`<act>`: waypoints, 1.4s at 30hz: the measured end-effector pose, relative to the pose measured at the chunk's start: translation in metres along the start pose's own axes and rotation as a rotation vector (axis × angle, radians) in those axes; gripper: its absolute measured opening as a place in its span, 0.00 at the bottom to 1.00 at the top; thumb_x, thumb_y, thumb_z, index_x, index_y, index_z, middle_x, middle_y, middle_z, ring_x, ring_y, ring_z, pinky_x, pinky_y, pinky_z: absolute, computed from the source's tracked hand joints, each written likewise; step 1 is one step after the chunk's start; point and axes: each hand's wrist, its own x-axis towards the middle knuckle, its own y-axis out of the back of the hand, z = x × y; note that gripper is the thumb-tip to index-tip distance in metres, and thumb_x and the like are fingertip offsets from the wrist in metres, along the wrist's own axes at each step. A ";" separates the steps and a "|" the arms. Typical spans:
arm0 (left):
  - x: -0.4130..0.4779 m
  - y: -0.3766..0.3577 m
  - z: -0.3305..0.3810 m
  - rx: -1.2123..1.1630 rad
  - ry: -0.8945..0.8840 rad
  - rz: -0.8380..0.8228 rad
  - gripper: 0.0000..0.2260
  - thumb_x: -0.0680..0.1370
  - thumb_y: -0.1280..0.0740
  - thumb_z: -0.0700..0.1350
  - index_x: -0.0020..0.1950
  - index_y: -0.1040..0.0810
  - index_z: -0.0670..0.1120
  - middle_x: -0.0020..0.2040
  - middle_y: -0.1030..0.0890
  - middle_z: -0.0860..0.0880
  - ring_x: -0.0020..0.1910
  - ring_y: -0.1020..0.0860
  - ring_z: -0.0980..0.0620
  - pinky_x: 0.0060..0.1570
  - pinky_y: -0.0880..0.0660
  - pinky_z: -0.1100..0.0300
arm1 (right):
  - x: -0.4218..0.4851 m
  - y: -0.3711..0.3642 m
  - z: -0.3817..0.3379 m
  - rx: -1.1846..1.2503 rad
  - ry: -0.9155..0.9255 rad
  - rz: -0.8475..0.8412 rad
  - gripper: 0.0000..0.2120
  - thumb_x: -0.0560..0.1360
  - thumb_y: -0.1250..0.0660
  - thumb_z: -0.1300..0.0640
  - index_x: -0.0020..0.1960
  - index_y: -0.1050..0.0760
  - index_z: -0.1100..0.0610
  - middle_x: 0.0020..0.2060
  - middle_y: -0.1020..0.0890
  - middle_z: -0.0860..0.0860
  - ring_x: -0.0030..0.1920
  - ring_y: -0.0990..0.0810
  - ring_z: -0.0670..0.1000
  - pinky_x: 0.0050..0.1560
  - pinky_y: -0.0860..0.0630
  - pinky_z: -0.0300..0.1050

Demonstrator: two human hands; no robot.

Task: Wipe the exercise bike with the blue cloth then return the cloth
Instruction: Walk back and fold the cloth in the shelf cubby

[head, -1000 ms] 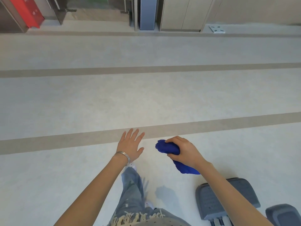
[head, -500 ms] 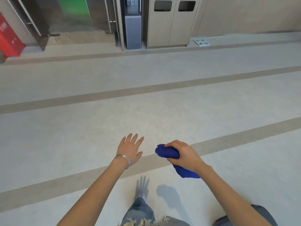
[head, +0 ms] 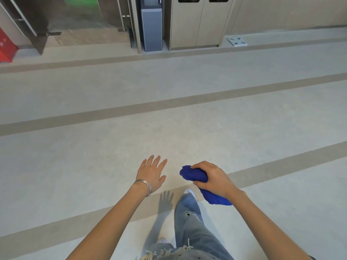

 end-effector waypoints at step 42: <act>0.596 0.274 0.025 0.061 -0.204 0.118 0.27 0.81 0.48 0.55 0.78 0.52 0.50 0.78 0.47 0.47 0.77 0.50 0.44 0.75 0.49 0.51 | 0.437 0.327 0.217 0.014 -0.180 0.157 0.20 0.69 0.30 0.52 0.61 0.28 0.44 0.57 0.24 0.40 0.55 0.25 0.47 0.53 0.29 0.41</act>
